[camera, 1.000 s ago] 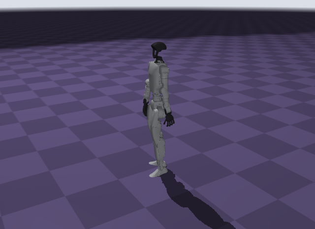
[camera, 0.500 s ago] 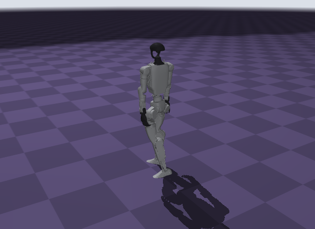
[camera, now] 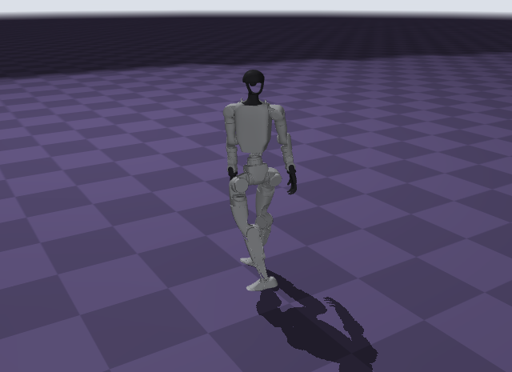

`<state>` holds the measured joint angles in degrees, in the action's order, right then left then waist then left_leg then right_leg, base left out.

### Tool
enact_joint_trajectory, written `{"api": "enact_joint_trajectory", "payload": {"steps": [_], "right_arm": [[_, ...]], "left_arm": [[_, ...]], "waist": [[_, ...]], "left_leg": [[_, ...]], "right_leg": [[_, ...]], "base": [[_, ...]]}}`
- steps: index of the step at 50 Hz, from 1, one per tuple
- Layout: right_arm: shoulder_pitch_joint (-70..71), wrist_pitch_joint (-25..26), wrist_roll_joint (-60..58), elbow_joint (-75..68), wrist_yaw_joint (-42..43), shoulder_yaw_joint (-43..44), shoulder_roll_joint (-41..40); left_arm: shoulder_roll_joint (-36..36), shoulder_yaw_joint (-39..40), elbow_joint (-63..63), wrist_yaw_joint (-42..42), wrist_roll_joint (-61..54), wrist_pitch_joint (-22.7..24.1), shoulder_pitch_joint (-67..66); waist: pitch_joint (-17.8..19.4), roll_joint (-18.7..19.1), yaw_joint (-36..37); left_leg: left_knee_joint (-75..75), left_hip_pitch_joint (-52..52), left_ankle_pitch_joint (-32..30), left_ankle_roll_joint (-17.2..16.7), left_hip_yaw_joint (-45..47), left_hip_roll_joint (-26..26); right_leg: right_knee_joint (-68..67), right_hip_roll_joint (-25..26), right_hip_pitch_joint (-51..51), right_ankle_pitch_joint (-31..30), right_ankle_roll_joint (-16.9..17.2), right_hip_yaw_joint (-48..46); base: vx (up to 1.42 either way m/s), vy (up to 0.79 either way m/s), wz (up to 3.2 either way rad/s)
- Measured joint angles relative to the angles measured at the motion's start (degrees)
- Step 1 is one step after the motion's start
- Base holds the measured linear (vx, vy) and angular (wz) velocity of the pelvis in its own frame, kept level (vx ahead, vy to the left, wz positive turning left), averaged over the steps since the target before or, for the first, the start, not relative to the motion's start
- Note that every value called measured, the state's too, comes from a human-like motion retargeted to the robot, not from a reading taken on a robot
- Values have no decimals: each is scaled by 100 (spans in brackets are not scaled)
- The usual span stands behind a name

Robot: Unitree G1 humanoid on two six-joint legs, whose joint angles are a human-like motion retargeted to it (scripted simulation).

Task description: In place motions

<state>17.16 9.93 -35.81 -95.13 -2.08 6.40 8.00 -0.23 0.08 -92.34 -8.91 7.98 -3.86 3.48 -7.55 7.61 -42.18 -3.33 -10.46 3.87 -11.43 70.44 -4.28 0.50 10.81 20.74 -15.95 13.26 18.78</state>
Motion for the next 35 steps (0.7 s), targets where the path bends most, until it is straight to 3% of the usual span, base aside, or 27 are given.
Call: {"api": "enact_joint_trajectory", "payload": {"steps": [7,18,25,35], "right_arm": [[-65,152,15,72,-215,78,-150],[-107,151,101,284,-311,-30,-250],[-211,94,272,348,-263,-33,-170],[-808,108,585,8,20,365,337]], "left_arm": [[-78,-194,19,16,363,59,-74],[95,211,-353,45,152,-114,-266],[252,228,-358,153,177,-191,-192],[-126,-98,200,88,3,-32,130]], "waist": [[-19,49,-15],[-157,178,21],[-140,162,147],[-2,49,1149]], "left_leg": [[2,-21,-18,-22,97,-8],[11,-28,-32,-28,138,-32],[39,29,-32,41,-21,-43],[164,179,-85,325,-861,-35]], "right_leg": [[-45,37,60,28,79,44],[-9,47,72,65,157,-18],[4,-18,39,28,-184,-193],[-99,-407,-254,242,-866,-830]], "base": [[0,0,-3],[0,0,0],[0,-2,36],[11,-5,126]]}}
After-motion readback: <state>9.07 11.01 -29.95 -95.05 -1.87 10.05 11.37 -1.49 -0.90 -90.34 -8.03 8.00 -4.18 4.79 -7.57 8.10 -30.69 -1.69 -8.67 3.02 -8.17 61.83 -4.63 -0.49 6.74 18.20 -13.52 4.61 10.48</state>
